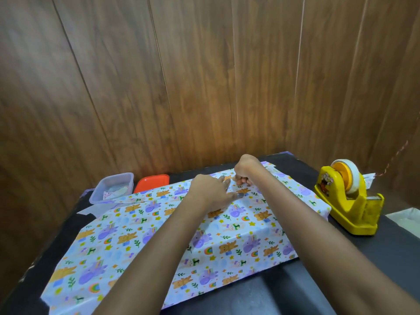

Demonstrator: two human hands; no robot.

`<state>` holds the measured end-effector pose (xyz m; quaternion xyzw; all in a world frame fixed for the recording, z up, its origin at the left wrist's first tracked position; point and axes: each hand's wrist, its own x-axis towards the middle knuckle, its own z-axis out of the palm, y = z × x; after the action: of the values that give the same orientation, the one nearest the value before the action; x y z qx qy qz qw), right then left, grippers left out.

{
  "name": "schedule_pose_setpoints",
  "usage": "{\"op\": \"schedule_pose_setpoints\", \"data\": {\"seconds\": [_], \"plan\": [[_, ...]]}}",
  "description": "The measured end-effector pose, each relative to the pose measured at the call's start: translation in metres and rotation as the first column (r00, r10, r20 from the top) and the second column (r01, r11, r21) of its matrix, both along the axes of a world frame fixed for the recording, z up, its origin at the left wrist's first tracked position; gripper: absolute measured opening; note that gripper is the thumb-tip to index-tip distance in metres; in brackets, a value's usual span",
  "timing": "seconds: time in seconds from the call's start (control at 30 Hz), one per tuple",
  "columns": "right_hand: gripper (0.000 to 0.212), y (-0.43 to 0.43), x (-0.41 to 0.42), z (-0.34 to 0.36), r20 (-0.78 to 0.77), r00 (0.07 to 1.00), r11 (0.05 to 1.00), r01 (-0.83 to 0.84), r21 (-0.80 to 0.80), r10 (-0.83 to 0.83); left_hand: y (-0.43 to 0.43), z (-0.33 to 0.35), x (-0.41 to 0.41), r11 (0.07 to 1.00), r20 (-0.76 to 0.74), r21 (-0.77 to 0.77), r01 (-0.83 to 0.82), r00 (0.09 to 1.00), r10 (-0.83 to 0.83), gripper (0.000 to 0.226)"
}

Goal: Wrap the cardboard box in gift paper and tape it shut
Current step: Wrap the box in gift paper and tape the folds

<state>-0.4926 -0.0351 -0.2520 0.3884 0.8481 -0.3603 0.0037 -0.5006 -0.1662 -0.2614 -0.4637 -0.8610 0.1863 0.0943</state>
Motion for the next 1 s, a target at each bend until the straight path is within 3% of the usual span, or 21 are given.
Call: {"op": "schedule_pose_setpoints", "data": {"seconds": [0.13, 0.43, 0.57, 0.63, 0.73, 0.83, 0.9, 1.0], "plan": [[0.025, 0.008, 0.005, 0.005, 0.15, 0.989, 0.998, -0.005, 0.06, -0.004, 0.001, -0.001, 0.0, 1.0, -0.007, -0.002, 0.0, 1.0, 0.0, 0.071], [0.034, 0.021, 0.018, 0.015, 0.362, 0.929, 0.992, -0.033, -0.119, 0.074, 0.002, -0.004, -0.002, 1.0, -0.037, -0.006, 0.006, 0.999, -0.007, 0.073], [0.039, 0.013, 0.006, 0.009, 0.345, 0.938, 0.996, -0.058, 0.068, 0.031, 0.002, -0.005, -0.002, 1.0, -0.041, 0.002, -0.007, 0.999, 0.007, 0.072], [0.037, 0.015, 0.005, 0.007, 0.342, 0.94, 0.998, -0.037, 0.054, 0.016, 0.001, -0.005, -0.002, 1.0, -0.036, 0.005, -0.018, 0.999, 0.018, 0.071], [0.037, 0.023, 0.016, 0.003, 0.199, 0.98, 0.982, 0.025, -0.188, 0.013, 0.0, -0.009, -0.002, 0.998, -0.032, 0.038, -0.047, 0.998, 0.048, 0.071], [0.026, 0.038, 0.038, -0.003, -0.148, 0.981, 0.96, 0.079, -0.27, -0.122, -0.005, -0.016, 0.002, 0.977, 0.002, 0.175, -0.12, 0.993, 0.121, 0.064], [0.022, 0.057, 0.068, -0.012, -0.34, 0.903, 0.964, 0.244, -0.102, -0.264, -0.007, -0.019, 0.006, 0.959, 0.052, 0.229, -0.168, 0.986, 0.161, 0.058], [0.032, 0.08, 0.132, -0.02, -0.352, 0.861, 0.822, 0.477, 0.312, -0.366, -0.014, -0.019, 0.005, 0.932, 0.237, 0.241, -0.272, 0.947, 0.215, 0.059]]}}
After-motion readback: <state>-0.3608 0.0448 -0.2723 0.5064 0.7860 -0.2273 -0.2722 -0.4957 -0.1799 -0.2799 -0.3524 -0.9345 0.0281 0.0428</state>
